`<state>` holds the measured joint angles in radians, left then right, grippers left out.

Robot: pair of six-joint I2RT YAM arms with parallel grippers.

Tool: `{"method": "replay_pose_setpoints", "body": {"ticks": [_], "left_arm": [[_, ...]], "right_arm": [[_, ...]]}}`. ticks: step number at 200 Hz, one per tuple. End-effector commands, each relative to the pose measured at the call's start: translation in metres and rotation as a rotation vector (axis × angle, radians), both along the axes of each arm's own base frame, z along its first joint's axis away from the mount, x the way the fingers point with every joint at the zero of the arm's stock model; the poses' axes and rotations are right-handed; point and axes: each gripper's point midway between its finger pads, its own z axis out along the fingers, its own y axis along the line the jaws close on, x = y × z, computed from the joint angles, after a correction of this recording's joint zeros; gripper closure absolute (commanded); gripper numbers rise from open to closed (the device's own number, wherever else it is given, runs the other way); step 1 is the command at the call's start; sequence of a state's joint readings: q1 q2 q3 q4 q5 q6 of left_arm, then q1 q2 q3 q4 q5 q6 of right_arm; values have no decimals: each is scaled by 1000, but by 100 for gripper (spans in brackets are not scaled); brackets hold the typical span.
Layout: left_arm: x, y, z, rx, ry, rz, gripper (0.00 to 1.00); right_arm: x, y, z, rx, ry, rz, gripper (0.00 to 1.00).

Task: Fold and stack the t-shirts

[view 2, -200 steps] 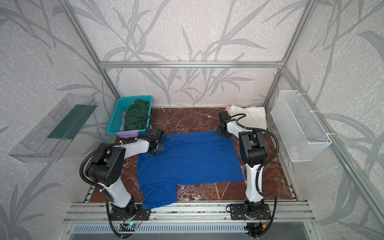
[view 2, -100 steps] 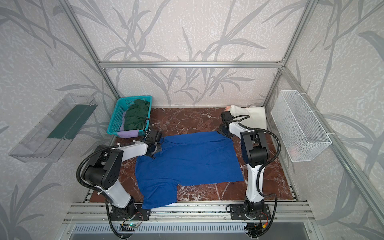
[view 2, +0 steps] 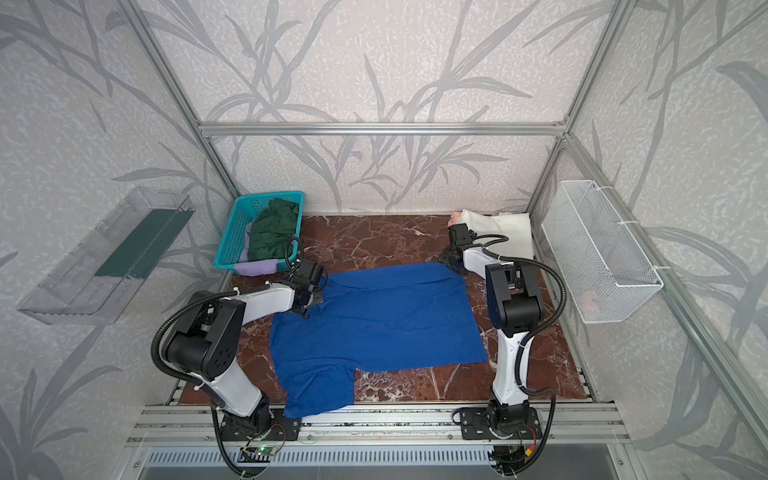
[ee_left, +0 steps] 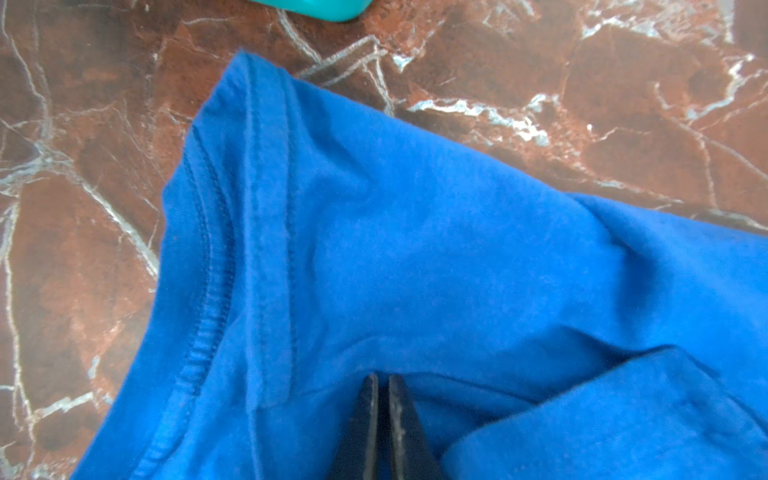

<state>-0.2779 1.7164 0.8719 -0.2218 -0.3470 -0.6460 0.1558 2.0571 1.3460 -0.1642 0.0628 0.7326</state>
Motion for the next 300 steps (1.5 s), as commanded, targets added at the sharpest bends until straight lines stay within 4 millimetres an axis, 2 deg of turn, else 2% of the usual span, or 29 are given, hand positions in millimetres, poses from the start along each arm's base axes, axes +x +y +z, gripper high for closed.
{"method": "replay_pose_setpoints", "body": {"ticks": [1, 38, 59, 78, 102, 128, 136, 166, 195, 199, 202, 208, 225, 235, 275, 300], "left_arm": [[3, 5, -5, 28, 49, 0, 90], [39, -2, 1, 55, 27, -49, 90], [55, -5, 4, 58, 30, -72, 90], [61, -12, 14, 32, -7, -101, 90], [60, -18, 36, -2, -69, -134, 90], [50, -18, 65, -16, -141, -138, 67], [46, -17, 72, -20, -158, -136, 64], [33, -23, 85, -64, -197, -177, 63], [31, -29, 83, -83, -212, -216, 61], [32, -30, 82, -87, -209, -222, 61], [33, -32, 81, -89, -205, -230, 60], [35, -34, 79, -95, -197, -242, 60], [43, -43, 75, -109, -174, -274, 59], [48, -48, 72, -114, -159, -287, 58], [64, -67, 52, -113, -74, -344, 57], [64, -76, 37, -73, -14, -371, 57]], "right_arm": [[10, -8, 3, 20, -88, -24, 36], [21, -16, -1, 33, -110, -9, 37], [27, -9, 7, 88, -125, 41, 36], [24, -4, 19, 87, -140, 78, 34], [17, 3, 34, 100, -152, 125, 25], [4, 14, 51, 70, -167, 191, 18], [-1, 18, 55, 64, -168, 206, 18], [-26, 33, 69, 71, -130, 257, 17], [-55, 27, 77, 52, -113, 250, 17], [-59, 26, 73, 48, -102, 251, 17], [-62, 25, 81, 47, -121, 252, 17], [-69, 24, 83, 43, -125, 252, 17], [-91, 20, 79, 34, -99, 260, 12], [-104, 17, 75, 34, -78, 259, 0], [-148, 10, 62, 124, -38, 245, 1], [-163, 7, 60, 129, -38, 244, 1]]}}
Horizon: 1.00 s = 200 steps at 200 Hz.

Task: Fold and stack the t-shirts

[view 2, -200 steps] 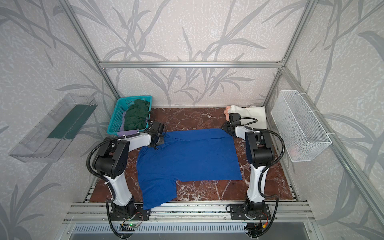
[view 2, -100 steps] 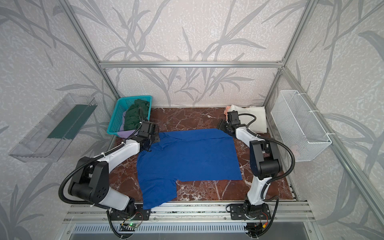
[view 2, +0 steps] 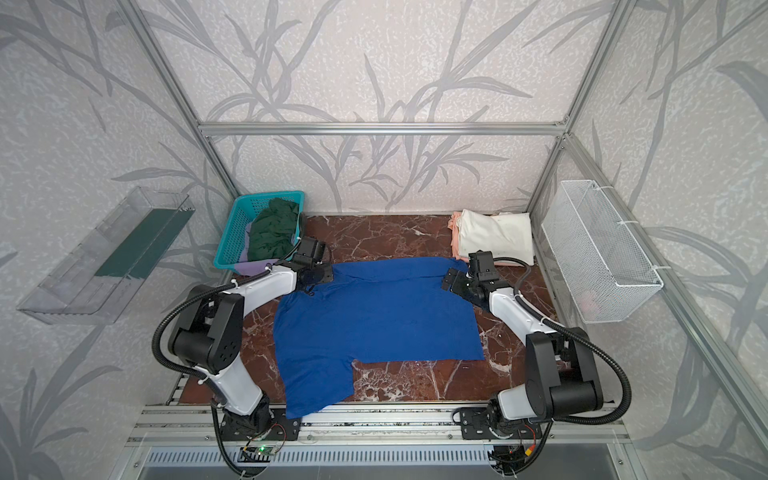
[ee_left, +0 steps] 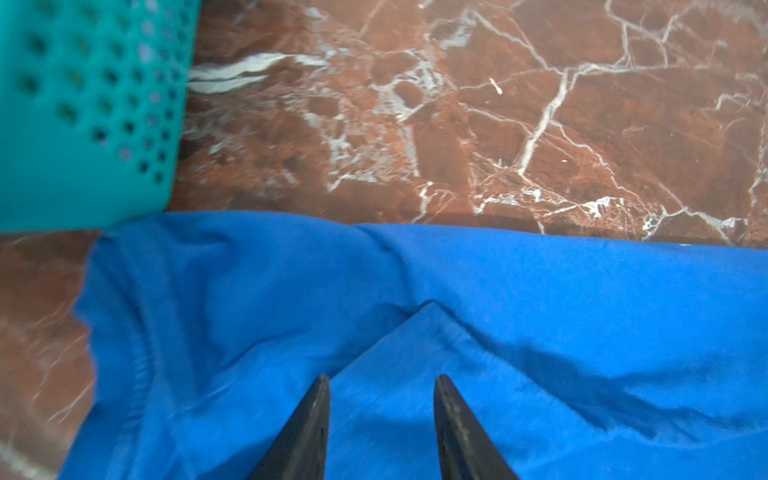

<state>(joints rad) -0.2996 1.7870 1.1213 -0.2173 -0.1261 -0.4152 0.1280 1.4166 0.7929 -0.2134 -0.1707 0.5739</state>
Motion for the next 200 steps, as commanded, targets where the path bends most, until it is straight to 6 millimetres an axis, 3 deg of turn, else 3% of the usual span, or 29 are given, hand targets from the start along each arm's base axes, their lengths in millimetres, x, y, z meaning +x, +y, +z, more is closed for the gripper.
{"method": "replay_pose_setpoints", "body": {"ticks": [1, 40, 89, 128, 165, 200], "left_arm": [[-5, -9, -11, 52, 61, -50, 57], [-8, -14, -27, 71, 92, -48, 59], [-24, -35, -34, 70, 109, -82, 63], [-40, -56, -28, 6, 79, -120, 64], [-52, -56, -34, 21, 91, -116, 66], [-61, -65, -16, 3, 42, -154, 67]], "right_arm": [[-12, 0, 5, 29, -2, 6, 1], [-11, -1, 14, 32, -23, 7, 1], [-3, 2, 19, 37, -17, 15, 1], [-5, 1, 11, 32, 5, 12, 1], [-5, 0, 5, 31, 31, 10, 1], [0, 2, 8, 40, 27, 18, 1]]}}
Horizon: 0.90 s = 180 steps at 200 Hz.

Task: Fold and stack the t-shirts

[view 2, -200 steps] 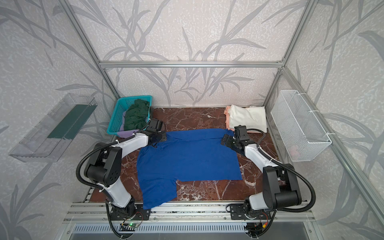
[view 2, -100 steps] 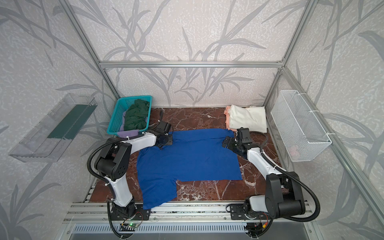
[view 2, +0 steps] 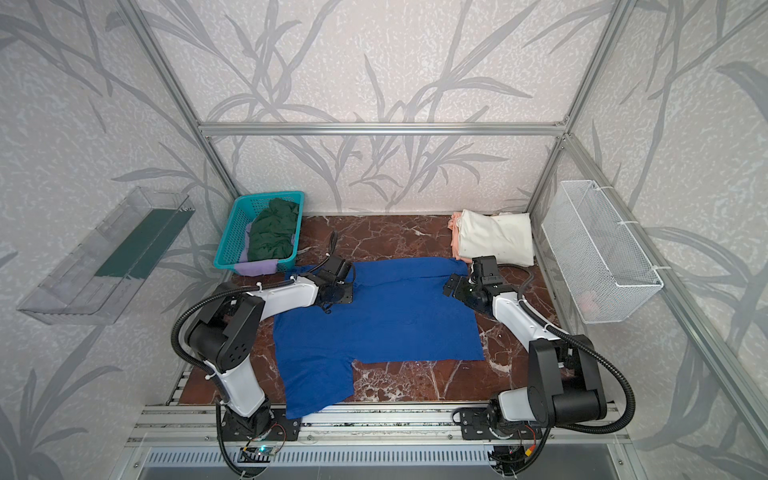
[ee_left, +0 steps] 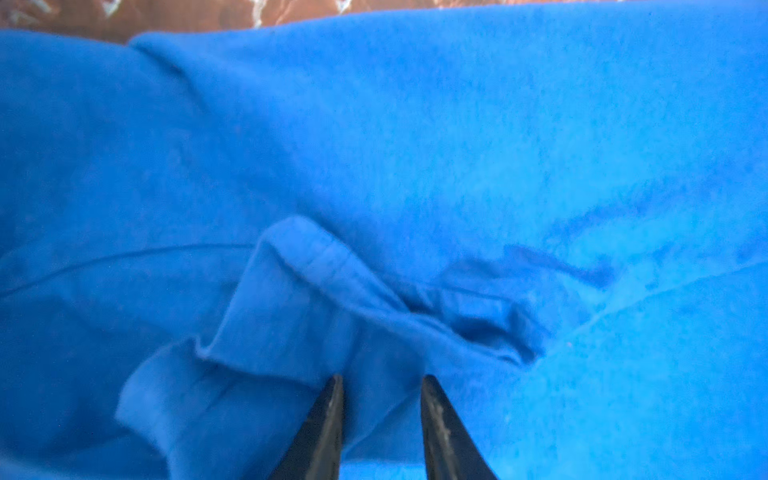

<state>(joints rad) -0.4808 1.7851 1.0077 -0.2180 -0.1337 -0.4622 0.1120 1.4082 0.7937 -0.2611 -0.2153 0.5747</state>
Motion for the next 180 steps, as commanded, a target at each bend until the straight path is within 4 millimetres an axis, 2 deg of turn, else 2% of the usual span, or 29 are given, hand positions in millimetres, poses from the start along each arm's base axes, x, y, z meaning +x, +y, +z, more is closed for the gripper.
{"method": "replay_pose_setpoints", "body": {"ticks": [1, 11, 41, 72, 94, 110, 132, 180], "left_arm": [[-4, -6, 23, -25, -58, -19, 67], [-8, -4, 26, -14, -53, -22, 67], [-14, 30, 49, 100, -88, 79, 66], [-4, 52, 90, 108, -203, 173, 59], [8, 61, 102, 75, -269, 213, 54], [16, 67, 97, 92, -250, 220, 54], [28, 73, 74, 92, -163, 223, 53], [40, 69, 38, 152, -13, 170, 53]], "right_arm": [[9, 2, 10, 8, -16, 8, 1], [10, 1, 11, 4, -14, 6, 1], [11, 2, 12, 2, -5, 13, 1], [8, -6, 11, -29, 17, -18, 1], [7, 2, 15, 8, 0, 11, 1], [6, 8, 17, 33, -7, 35, 1], [2, 8, 17, 39, -7, 41, 1], [-3, 8, 12, 38, 3, 40, 1]]}}
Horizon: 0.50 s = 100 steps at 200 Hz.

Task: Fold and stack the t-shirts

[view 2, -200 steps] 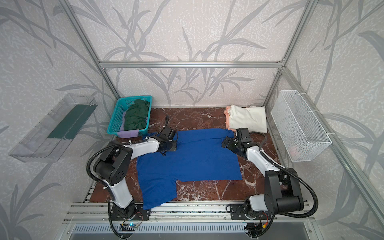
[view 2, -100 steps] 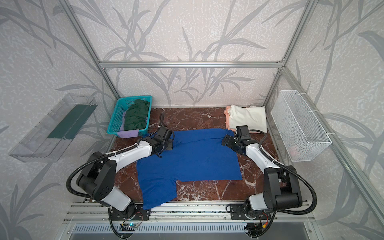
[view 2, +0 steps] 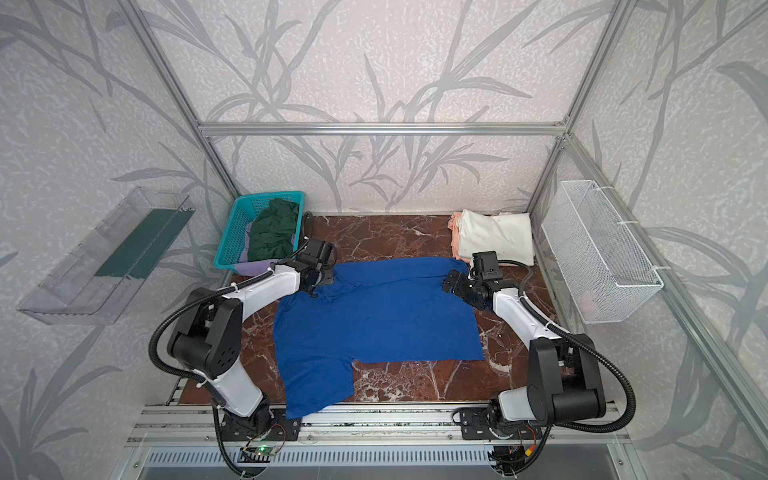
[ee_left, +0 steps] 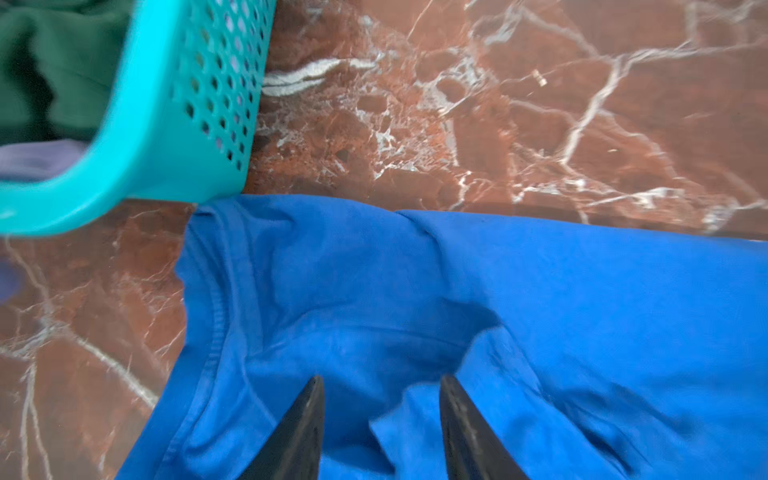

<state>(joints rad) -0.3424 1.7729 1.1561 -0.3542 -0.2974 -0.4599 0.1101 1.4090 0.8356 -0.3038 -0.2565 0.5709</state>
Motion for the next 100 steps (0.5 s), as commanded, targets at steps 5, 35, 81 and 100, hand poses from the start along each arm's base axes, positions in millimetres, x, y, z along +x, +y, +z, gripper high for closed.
{"method": "replay_pose_setpoints", "body": {"ticks": [5, 35, 81, 100], "left_arm": [[-2, -6, -11, 21, 79, -42, 53], [-2, -20, -21, -30, 101, -80, 53], [-10, -28, -33, -59, 121, -86, 61], [-11, -28, -35, -62, 134, -86, 71]], "right_arm": [[-5, 2, 0, 7, 1, 19, 1], [-4, 0, 0, -4, 4, 14, 1], [-4, -1, -1, -6, 8, 12, 1], [-3, 0, -4, -5, 12, 14, 1]]}}
